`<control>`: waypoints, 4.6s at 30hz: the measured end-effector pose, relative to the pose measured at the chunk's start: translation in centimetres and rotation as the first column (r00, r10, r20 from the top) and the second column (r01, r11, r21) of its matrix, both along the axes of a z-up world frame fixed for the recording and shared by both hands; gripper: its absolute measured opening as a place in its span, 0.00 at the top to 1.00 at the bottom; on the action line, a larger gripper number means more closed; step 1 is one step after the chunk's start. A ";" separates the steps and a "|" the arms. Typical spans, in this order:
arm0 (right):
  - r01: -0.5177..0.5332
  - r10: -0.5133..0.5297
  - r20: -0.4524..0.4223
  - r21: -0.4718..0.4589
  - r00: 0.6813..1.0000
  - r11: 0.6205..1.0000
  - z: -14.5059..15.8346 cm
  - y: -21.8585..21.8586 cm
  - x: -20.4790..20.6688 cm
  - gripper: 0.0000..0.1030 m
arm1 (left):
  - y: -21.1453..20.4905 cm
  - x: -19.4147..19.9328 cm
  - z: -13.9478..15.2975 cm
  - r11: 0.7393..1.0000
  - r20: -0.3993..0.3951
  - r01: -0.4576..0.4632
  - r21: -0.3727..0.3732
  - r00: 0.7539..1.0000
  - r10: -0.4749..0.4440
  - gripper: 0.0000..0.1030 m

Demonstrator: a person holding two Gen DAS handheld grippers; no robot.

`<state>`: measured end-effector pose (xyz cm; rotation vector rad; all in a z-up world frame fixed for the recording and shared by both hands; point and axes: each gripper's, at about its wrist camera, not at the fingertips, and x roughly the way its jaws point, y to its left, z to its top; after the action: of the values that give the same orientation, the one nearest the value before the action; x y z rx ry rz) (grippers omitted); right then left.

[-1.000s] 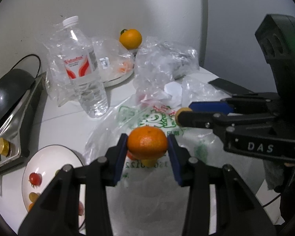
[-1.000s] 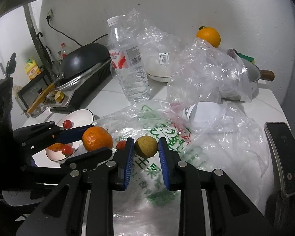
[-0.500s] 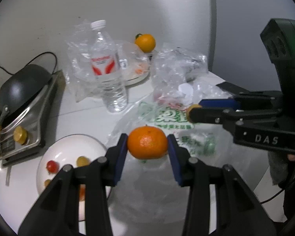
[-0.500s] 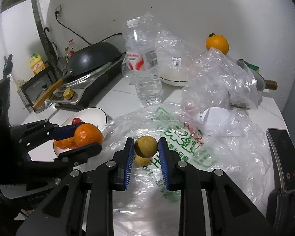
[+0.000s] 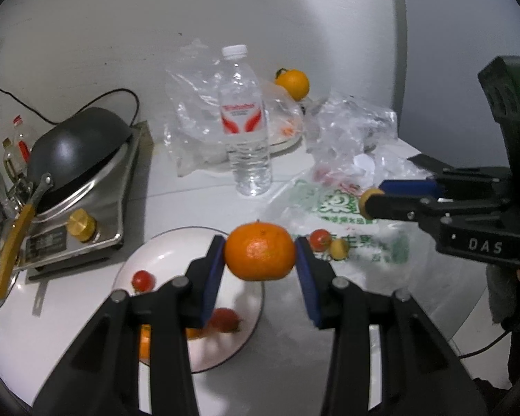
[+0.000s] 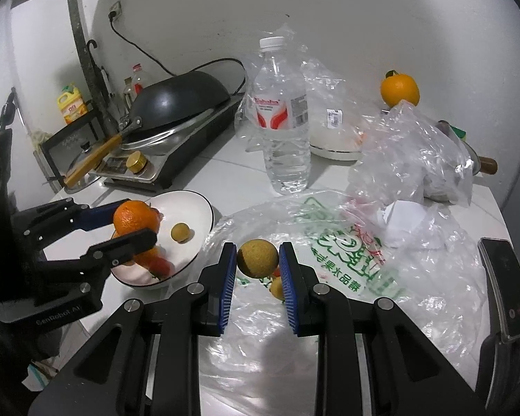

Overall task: Organize fruits
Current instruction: 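Carry the orange in the left tool and yellow fruit in the right tool to the plate, then open the left tool to drop the orange while the right tool releases its yellow fruit, then return the left tool to the bag while the right tool grasps a yellow fruit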

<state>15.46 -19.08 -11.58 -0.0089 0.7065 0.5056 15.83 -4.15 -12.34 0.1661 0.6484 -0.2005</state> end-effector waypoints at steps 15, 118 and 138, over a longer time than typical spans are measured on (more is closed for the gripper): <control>-0.046 0.047 0.012 -0.021 0.999 0.999 0.7 3.9 0.4 0.74 | 4.7 0.3 0.2 0.998 0.034 -0.066 -0.004 0.997 0.066 0.60; -0.018 0.017 -0.032 -0.037 0.999 0.999 -1.4 1.7 2.6 0.73 | 3.2 2.3 -1.5 0.996 0.010 -0.056 -0.068 0.998 0.056 0.50; -0.018 0.010 -0.175 -0.048 0.985 0.999 -6.6 -0.3 4.8 0.73 | -0.5 3.2 -2.9 0.999 -0.023 0.011 -0.045 1.000 -0.012 0.49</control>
<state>20.29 -19.38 -18.22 -0.0163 0.8914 0.5061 19.03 -4.60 -15.19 0.1244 0.6657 -0.2285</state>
